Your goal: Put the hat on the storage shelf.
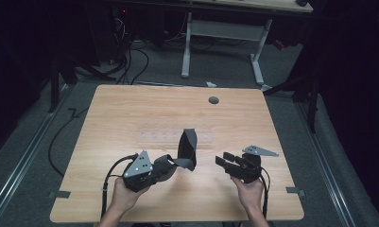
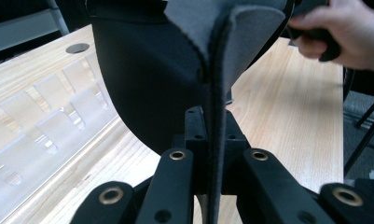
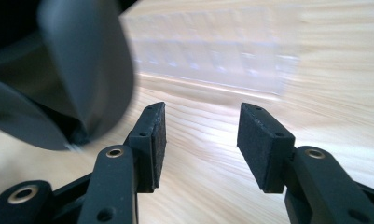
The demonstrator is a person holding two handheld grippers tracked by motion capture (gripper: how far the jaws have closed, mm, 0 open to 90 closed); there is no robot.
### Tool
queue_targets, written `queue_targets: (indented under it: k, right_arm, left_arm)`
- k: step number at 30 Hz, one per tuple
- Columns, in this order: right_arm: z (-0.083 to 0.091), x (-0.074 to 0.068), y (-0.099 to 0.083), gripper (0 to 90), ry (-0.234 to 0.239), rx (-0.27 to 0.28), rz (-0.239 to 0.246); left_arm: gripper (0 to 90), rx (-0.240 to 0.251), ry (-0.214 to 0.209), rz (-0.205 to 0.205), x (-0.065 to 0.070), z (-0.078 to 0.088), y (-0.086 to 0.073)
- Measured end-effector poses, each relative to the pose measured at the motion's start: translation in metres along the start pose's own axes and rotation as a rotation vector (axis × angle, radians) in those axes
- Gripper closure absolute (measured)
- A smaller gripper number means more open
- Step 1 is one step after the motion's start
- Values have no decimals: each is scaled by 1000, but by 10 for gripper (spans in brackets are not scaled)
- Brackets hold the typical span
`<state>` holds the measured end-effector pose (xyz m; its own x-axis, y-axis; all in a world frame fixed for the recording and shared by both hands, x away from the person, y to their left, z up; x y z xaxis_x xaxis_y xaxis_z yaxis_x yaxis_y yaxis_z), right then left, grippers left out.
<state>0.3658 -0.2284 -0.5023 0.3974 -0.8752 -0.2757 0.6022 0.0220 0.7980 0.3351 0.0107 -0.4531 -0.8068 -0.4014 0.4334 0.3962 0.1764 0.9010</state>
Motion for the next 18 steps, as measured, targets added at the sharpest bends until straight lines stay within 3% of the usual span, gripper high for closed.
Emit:
queue_targets:
  k: [1, 2, 5, 10, 13, 18]
  right_arm:
    - [-2, 10, -5, 515, -48, -5, 8]
    - [-2, 10, -5, 515, -48, -5, 8]
    - [-5, 23, -12, 501, -113, -13, 30]
    - [-10, 47, -19, 472, -244, -13, 64]
    - [-13, 59, -24, 440, -294, -39, 58]
    - [-17, 73, -32, 416, -378, -70, 95]
  left_arm:
    - [863, 4, 0, 2, -1, 1, 1]
    - [863, 9, -1, 4, -1, 1, 3]
    - [862, 29, 4, 18, -4, 3, 7]
    - [863, 53, 28, 30, -11, 5, 14]
    - [862, 69, 35, 35, -13, 6, 20]
    - [862, 98, 49, 48, -18, 8, 27]
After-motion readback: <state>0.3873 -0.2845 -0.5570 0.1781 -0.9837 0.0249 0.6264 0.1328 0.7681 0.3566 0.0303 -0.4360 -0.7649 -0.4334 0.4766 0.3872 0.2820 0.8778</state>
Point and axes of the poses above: each handheld gripper's, and its own axes: z roughly backward along the jaws, y roughly out of its top, x roughly to its right, the point moved 6 cm from there along -z, roughly forward along the jaws, and after that the axes turned 5 degrees about -y, right-handed, at the moved point
